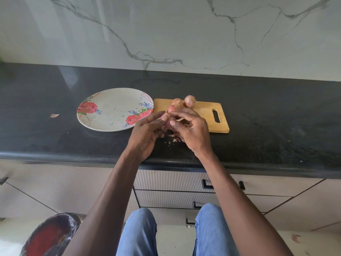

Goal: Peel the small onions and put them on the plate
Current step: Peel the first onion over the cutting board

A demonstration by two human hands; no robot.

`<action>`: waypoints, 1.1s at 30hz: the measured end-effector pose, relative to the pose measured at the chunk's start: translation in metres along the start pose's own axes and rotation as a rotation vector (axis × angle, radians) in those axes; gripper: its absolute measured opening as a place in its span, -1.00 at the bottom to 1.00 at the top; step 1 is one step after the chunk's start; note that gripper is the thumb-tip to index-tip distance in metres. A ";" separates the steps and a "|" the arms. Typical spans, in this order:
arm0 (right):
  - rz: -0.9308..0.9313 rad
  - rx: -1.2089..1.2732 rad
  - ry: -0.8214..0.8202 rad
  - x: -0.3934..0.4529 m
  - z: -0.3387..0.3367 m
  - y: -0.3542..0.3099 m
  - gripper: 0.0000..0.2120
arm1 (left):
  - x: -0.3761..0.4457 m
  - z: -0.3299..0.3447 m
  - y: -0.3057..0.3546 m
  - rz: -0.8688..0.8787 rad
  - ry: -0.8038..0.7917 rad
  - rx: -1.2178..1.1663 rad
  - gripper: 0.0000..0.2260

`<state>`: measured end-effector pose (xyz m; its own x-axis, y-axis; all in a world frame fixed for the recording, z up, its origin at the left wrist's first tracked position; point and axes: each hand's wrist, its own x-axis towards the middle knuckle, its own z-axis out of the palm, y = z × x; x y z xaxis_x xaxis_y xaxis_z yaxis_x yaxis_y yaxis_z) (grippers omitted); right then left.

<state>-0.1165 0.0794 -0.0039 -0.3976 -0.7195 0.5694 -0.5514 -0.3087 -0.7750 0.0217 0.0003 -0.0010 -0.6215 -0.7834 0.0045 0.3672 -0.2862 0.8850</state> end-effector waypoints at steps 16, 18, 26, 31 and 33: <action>0.074 -0.045 -0.094 0.000 -0.001 0.003 -0.95 | -0.004 0.004 0.001 0.018 0.068 0.099 -0.87; 0.070 -0.075 -0.105 0.000 -0.001 0.003 -0.94 | -0.003 0.003 0.000 0.024 0.073 0.101 -0.87; 0.144 0.066 -0.091 0.000 0.001 0.005 -0.88 | -0.002 0.003 0.001 0.005 0.106 0.030 -0.89; 0.065 0.042 -0.064 0.001 -0.001 0.003 -0.79 | -0.002 0.003 0.002 -0.008 0.090 0.019 -0.90; 0.078 0.054 -0.032 0.000 -0.002 0.002 -0.84 | -0.003 0.002 0.003 -0.012 0.086 0.029 -0.90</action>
<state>-0.1192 0.0795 -0.0051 -0.4137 -0.7621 0.4981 -0.4785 -0.2835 -0.8311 0.0229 0.0029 0.0025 -0.5635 -0.8249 -0.0454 0.3387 -0.2808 0.8980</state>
